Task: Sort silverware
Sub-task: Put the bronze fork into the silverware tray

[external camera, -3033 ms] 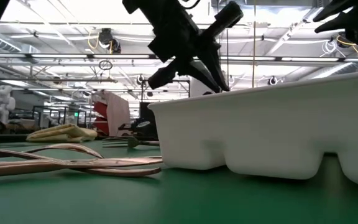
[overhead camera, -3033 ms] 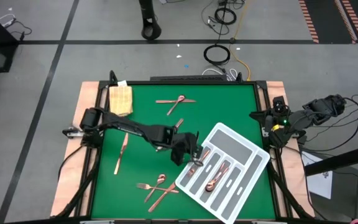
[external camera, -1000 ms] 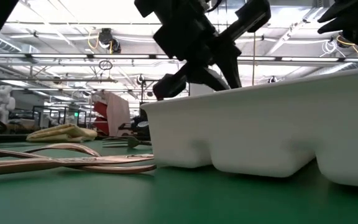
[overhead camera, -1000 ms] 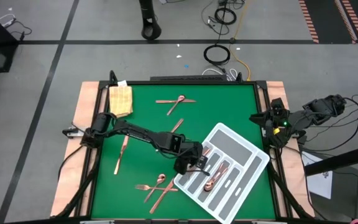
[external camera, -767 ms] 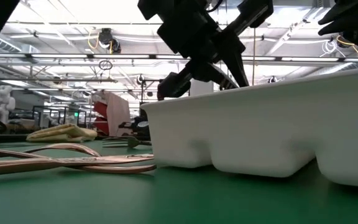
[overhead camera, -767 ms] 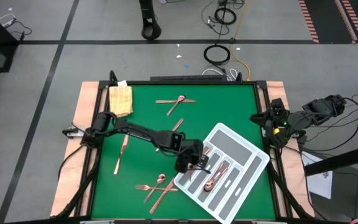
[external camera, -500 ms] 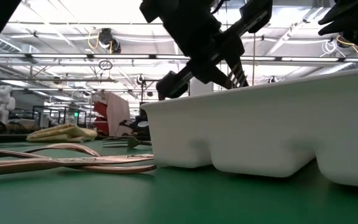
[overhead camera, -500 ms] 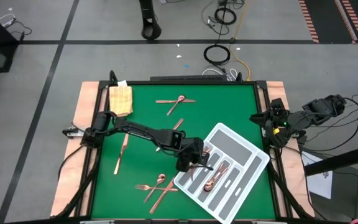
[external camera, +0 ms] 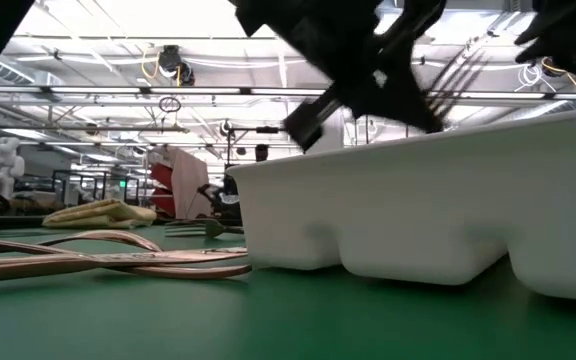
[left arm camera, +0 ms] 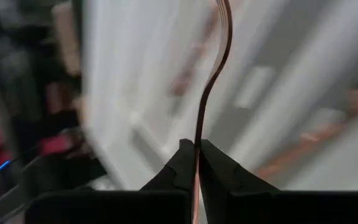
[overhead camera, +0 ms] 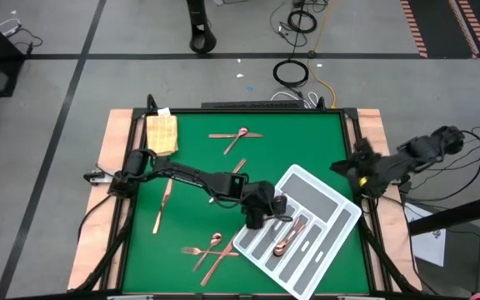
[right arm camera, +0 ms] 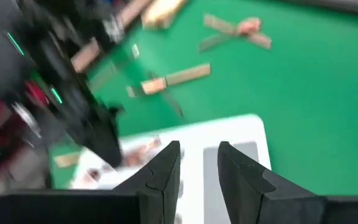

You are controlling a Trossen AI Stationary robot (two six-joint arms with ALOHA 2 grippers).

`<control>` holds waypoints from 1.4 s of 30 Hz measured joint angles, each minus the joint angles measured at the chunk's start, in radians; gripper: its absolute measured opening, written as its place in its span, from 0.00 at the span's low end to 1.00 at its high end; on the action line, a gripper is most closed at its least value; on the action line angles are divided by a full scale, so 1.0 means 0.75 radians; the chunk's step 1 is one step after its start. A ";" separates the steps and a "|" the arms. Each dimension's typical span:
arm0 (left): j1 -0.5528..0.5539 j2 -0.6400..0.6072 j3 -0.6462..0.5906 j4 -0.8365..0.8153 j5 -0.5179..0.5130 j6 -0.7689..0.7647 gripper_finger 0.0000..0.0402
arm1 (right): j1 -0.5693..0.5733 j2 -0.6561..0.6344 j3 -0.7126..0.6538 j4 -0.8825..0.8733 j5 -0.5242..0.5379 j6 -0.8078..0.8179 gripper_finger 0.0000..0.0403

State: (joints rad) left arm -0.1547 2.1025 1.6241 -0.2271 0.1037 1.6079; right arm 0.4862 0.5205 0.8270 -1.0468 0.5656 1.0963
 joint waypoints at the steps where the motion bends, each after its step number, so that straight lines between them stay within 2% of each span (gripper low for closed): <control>1: 0.000 -0.001 0.000 0.047 -0.001 -0.040 0.03 | -0.001 0.046 -0.002 0.002 -0.034 -0.020 0.24; 4: 0.001 -0.002 0.000 0.136 -0.048 -0.124 0.03 | 0.000 0.191 -0.002 0.066 -0.094 -0.044 0.24; 8: 0.002 -0.002 0.000 0.146 -0.146 -0.207 0.03 | 0.000 0.327 -0.002 0.241 -0.097 -0.064 0.24; 12: -0.004 -0.002 0.000 0.157 -0.227 -0.242 0.03 | 0.000 0.413 -0.044 0.407 -0.012 0.035 0.24; 15: -0.016 -0.002 0.000 0.156 -0.259 -0.251 0.03 | -0.002 0.428 -0.150 0.599 0.045 0.195 0.24; 19: -0.037 -0.002 0.000 0.167 -0.300 -0.251 0.03 | -0.002 0.419 -0.377 0.905 0.015 0.404 0.27; 23: -0.061 -0.002 0.000 0.236 -0.337 -0.251 0.03 | -0.001 0.406 -0.588 1.350 -0.022 0.445 0.33; 26: -0.077 -0.002 0.000 0.285 -0.349 -0.251 0.03 | -0.002 0.406 -0.675 1.588 -0.023 0.420 0.39; 32: -0.086 -0.002 0.000 0.368 -0.345 -0.252 0.03 | -0.004 0.405 -0.697 1.625 -0.022 0.412 0.45; 39: -0.081 -0.002 -0.001 0.436 -0.309 -0.252 0.03 | -0.019 0.423 -0.697 1.672 -0.020 0.361 0.45; 42: -0.081 0.003 -0.001 0.436 -0.302 -0.251 0.03 | -0.029 0.436 -0.697 1.763 -0.023 0.298 0.41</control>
State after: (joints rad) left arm -0.2153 2.1050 1.6238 0.1001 -0.1230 1.4196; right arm 0.4645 0.8473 0.3038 0.2754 0.5485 1.3199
